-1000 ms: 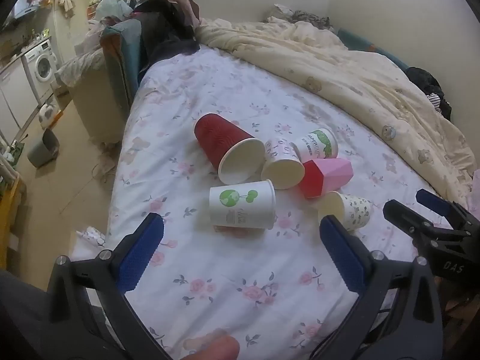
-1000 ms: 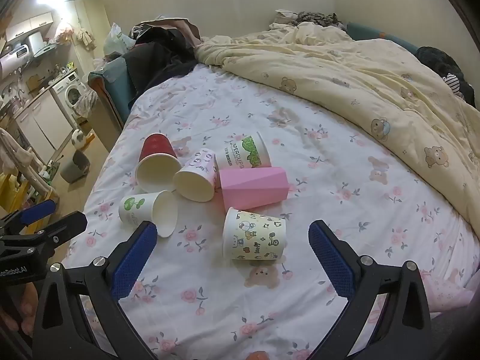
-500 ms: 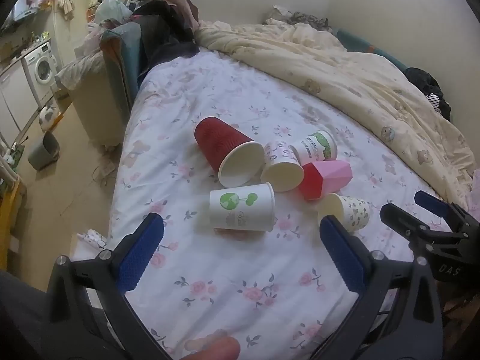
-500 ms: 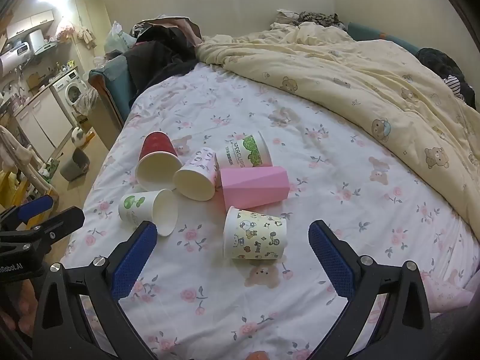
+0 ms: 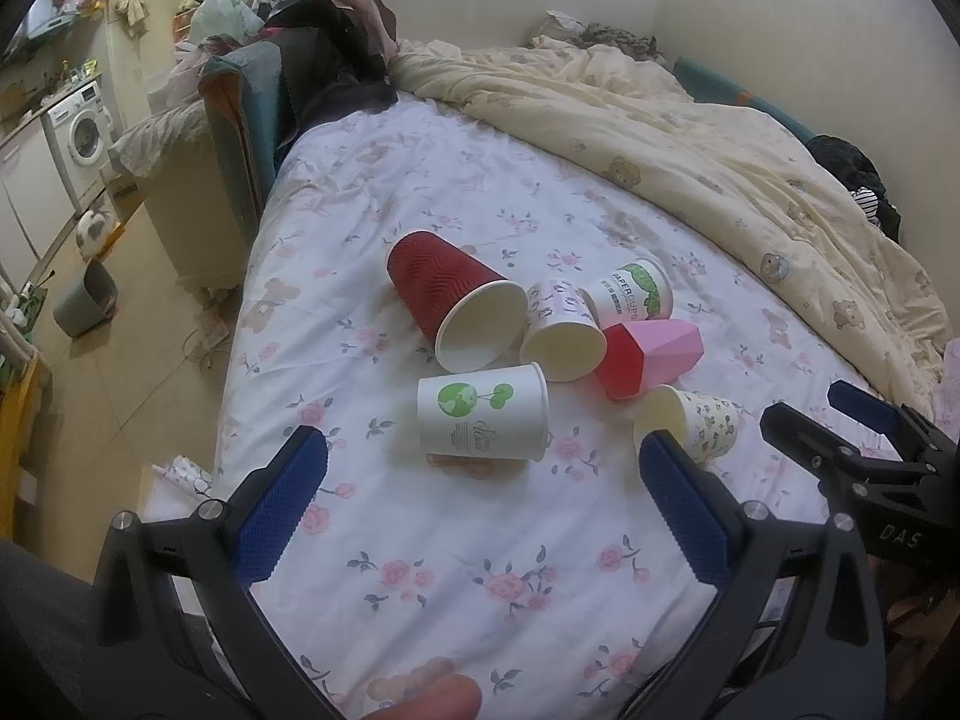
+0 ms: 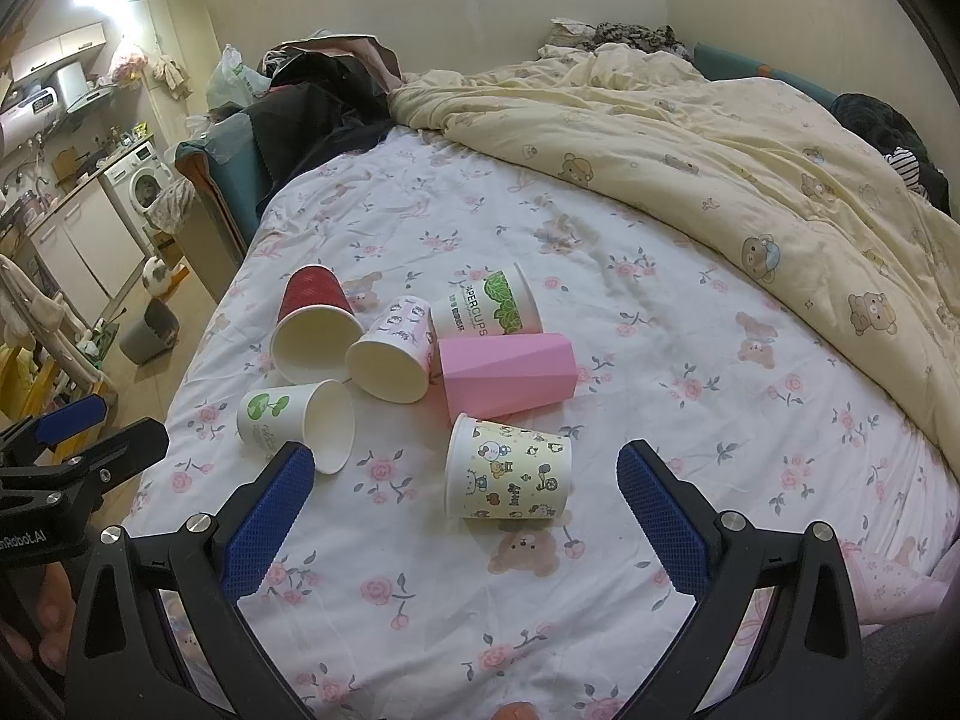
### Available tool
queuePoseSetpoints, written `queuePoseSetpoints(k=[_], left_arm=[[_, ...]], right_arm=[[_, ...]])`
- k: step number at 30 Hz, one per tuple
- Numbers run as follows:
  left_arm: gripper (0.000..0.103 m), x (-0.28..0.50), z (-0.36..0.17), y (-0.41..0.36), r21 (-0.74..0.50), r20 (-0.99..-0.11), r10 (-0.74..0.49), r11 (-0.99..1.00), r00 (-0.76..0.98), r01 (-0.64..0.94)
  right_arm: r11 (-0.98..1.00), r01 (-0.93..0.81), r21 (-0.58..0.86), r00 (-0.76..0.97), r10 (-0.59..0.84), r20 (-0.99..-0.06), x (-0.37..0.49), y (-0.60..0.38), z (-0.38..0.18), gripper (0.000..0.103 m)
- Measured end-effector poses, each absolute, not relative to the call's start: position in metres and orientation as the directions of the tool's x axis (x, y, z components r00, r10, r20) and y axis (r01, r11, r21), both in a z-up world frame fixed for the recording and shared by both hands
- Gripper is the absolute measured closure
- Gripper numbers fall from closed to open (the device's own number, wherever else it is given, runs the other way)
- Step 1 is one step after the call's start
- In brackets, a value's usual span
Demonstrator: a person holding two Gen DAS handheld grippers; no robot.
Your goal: Flip cup upside down
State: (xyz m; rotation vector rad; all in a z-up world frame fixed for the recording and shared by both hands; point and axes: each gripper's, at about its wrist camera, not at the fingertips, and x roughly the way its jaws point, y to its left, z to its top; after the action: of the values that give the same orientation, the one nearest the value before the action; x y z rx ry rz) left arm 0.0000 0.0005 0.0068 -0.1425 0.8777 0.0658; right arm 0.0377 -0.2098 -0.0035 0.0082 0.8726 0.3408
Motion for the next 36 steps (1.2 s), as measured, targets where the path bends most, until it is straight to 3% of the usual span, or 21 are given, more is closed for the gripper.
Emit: queuePoseSetpoints(k=[36], left_arm=[[0.000, -0.0006, 0.0020, 0.0008, -0.109, -0.772, -0.005, 0.986, 0.636, -0.125]], right_arm=[[0.945, -0.290, 0.148, 0.586, 0.298, -0.753, 0.0378, -0.2096, -0.0050, 0.000]])
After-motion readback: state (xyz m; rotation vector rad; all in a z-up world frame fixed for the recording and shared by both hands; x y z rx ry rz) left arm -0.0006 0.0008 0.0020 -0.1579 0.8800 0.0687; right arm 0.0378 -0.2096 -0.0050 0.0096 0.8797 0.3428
